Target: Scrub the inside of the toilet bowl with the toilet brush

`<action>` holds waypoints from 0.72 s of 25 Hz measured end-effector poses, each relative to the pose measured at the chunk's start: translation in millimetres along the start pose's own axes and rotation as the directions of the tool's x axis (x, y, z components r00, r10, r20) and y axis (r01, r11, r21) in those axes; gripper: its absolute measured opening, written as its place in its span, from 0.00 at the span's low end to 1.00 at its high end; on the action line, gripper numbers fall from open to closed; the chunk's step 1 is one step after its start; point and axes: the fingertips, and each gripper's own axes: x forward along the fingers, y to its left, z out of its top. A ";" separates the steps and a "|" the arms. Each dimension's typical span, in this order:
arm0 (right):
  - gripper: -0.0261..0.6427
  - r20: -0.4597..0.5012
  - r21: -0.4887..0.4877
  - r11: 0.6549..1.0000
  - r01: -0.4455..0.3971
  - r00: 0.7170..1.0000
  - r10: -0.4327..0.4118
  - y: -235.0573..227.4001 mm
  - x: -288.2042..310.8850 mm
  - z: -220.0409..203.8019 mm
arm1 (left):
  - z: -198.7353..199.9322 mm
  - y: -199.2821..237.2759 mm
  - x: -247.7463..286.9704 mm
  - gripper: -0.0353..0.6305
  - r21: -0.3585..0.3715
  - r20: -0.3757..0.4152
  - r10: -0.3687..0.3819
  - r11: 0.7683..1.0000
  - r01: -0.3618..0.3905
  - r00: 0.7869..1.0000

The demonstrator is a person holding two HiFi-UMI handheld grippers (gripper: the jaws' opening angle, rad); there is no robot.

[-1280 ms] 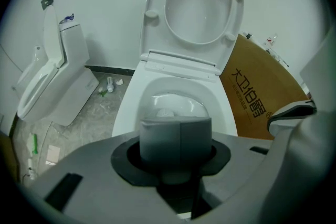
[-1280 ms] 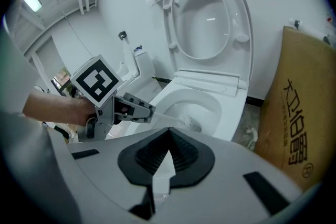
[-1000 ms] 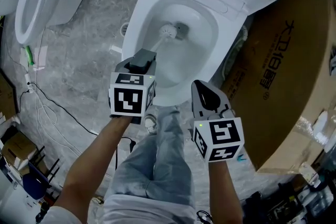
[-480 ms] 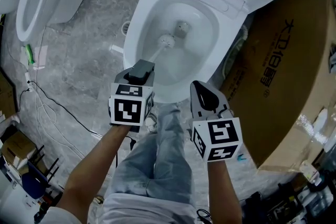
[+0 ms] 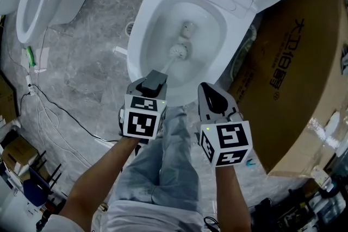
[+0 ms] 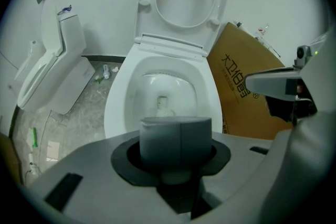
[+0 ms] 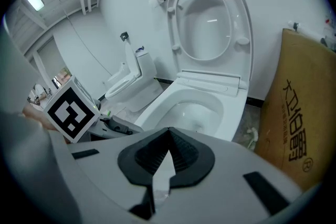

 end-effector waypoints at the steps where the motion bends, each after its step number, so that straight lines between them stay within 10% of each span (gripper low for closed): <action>1: 0.04 0.000 0.001 1.000 0.000 1.000 0.000 0.3 0.5 -0.2 | 0.3 -3.2 0.6 0.29 0.003 0.002 -0.006 1.000 0.006 1.000; 18: 0.04 -0.007 0.019 1.000 0.006 1.000 -0.006 -11.4 2.9 -4.3 | 41.5 -27.2 18.6 0.29 0.009 0.052 -0.041 0.999 0.041 0.998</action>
